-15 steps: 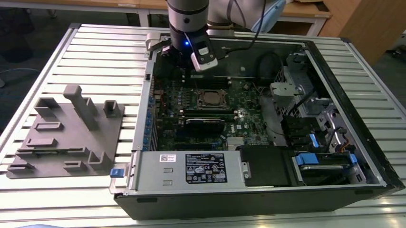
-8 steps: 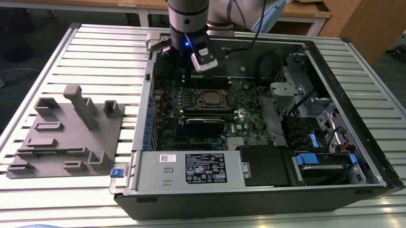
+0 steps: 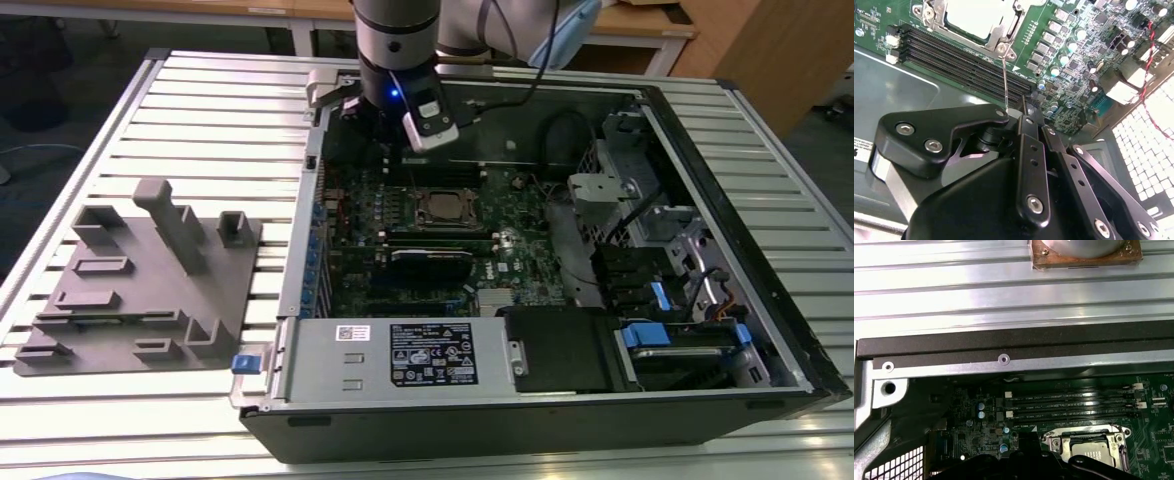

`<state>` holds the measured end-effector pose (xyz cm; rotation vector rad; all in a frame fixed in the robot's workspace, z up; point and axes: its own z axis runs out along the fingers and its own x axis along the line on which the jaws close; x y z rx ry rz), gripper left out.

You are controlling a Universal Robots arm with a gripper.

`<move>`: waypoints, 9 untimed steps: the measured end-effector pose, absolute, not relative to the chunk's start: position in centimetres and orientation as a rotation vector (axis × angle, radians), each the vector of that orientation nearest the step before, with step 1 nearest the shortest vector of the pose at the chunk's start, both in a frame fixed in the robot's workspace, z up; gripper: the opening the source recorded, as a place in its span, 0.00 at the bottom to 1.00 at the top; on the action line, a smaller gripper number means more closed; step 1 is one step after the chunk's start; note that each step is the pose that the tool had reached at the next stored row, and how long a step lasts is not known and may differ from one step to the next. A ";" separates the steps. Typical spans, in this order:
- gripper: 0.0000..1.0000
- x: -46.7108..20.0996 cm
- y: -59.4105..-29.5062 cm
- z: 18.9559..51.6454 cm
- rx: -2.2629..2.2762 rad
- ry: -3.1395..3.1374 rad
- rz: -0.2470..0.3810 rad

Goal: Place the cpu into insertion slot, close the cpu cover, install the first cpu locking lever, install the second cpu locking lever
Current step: 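Install the first cpu locking lever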

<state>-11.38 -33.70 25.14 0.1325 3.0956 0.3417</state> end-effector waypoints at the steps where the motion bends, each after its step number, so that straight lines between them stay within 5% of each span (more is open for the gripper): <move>1: 0.11 -11.4 -33.7 25.1 0.133 3.095 0.344; 9: 0.11 -10.4 -33.6 25.1 0.133 3.095 0.345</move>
